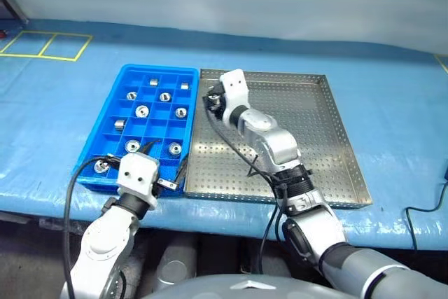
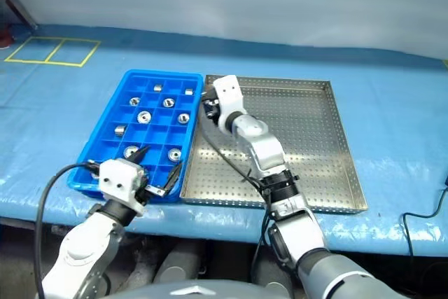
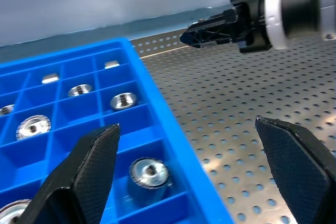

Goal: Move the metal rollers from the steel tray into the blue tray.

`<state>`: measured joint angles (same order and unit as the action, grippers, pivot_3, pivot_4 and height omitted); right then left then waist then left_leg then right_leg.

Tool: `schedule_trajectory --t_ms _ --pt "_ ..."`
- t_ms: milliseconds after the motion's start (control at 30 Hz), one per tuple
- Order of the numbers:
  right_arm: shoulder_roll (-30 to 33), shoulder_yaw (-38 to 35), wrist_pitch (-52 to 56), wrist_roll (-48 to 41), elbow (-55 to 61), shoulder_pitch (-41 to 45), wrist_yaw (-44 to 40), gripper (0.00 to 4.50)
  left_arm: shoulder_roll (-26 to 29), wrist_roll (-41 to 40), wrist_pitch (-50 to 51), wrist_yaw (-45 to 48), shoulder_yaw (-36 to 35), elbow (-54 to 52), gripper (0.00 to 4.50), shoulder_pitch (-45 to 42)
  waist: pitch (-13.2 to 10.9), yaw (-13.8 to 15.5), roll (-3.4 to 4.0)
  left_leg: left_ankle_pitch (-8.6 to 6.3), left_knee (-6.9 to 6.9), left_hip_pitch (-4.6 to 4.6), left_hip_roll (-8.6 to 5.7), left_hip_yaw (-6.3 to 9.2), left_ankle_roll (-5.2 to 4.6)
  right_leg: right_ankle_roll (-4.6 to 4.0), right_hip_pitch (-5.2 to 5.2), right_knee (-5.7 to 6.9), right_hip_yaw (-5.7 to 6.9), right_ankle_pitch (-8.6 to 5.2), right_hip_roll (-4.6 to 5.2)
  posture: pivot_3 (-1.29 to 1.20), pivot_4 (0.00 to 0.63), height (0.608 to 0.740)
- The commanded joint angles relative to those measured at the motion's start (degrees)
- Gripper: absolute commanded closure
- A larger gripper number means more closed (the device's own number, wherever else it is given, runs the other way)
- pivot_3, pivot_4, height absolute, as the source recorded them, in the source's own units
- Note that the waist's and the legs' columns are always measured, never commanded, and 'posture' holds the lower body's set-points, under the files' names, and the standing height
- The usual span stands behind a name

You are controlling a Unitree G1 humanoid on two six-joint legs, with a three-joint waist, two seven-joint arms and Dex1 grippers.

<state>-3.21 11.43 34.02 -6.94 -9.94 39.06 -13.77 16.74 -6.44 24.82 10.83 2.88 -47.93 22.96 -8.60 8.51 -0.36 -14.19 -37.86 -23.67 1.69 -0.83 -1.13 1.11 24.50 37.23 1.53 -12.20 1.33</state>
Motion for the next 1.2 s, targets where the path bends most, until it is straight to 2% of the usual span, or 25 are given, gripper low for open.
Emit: schedule_trajectory --t_ms 33,267,467,733,767,967,1000,1200 --pt "-2.21 3.34 -0.02 -0.02 3.57 0.14 -1.93 2.79 -0.69 0.27 -0.48 -1.20 -2.68 -4.64 0.00 2.24 0.00 0.75 0.00 0.00 0.00 0.00 0.00 0.01 0.00 0.00 -0.01 -0.02 0.01 0.00 0.01 0.50 0.150 0.740" --pt "-4.16 4.15 -1.49 0.39 -1.53 1.42 -3.04 2.79 -1.99 0.90 -0.45 -2.65 -2.94 -6.79 0.00 5.76 0.00 5.07 -0.01 0.00 -0.02 -0.04 -0.03 0.05 0.01 -0.03 -0.01 -0.12 0.14 -0.04 0.02 0.55 0.150 0.740" --pt "-4.99 3.93 -2.94 1.38 -7.51 2.05 -2.91 2.79 -2.48 1.32 -0.49 -2.75 -1.91 -6.61 0.00 5.44 0.00 8.36 0.00 -0.01 -0.01 -0.11 -0.08 0.04 0.03 -0.13 0.05 -0.13 0.21 -0.11 -0.07 0.54 0.150 0.740" --pt "-5.74 2.76 -3.57 1.27 -11.26 1.67 -3.44 2.79 -2.24 1.18 0.08 -2.05 -0.95 -5.75 0.00 3.63 0.00 10.71 0.00 -0.02 0.00 -0.18 -0.08 -0.08 0.05 -0.06 0.06 -0.20 0.39 -0.06 -0.09 0.51 0.150 0.740" --pt "-5.81 2.58 -3.81 1.28 -11.61 1.64 -3.39 2.07 -2.18 1.12 0.18 -1.92 -0.89 -5.68 0.00 3.38 0.00 10.90 0.00 -0.02 0.00 -0.18 -0.08 -0.08 0.05 -0.06 0.06 -0.21 0.39 -0.07 -0.09 0.51 0.150 0.740" --pt "-5.51 0.91 -4.52 1.35 -10.87 1.72 -1.97 0.20 -1.79 0.77 0.81 -1.19 -0.73 -5.48 0.00 2.38 0.00 11.42 0.00 -0.02 -0.01 -0.19 -0.09 -0.10 0.05 -0.05 0.05 -0.22 0.40 -0.06 -0.09 0.48 0.150 0.740" --pt "-5.24 0.80 -4.41 1.37 -9.88 1.60 -1.94 0.06 -1.64 0.66 0.92 -0.93 -0.79 -5.39 0.00 2.10 0.00 11.46 0.00 -0.02 -0.01 -0.19 -0.09 -0.10 0.05 -0.05 0.05 -0.22 0.41 -0.06 -0.09 0.47 0.150 0.740" --pt "-0.46 0.96 0.14 -0.25 4.05 -2.15 -6.05 0.06 0.80 -1.13 1.96 2.64 -2.31 -3.49 0.00 -1.96 0.01 10.88 0.01 -0.02 -0.03 -0.25 -0.09 -0.04 0.05 -0.06 0.06 -0.25 0.48 -0.06 -0.09 0.36 0.150 0.740"
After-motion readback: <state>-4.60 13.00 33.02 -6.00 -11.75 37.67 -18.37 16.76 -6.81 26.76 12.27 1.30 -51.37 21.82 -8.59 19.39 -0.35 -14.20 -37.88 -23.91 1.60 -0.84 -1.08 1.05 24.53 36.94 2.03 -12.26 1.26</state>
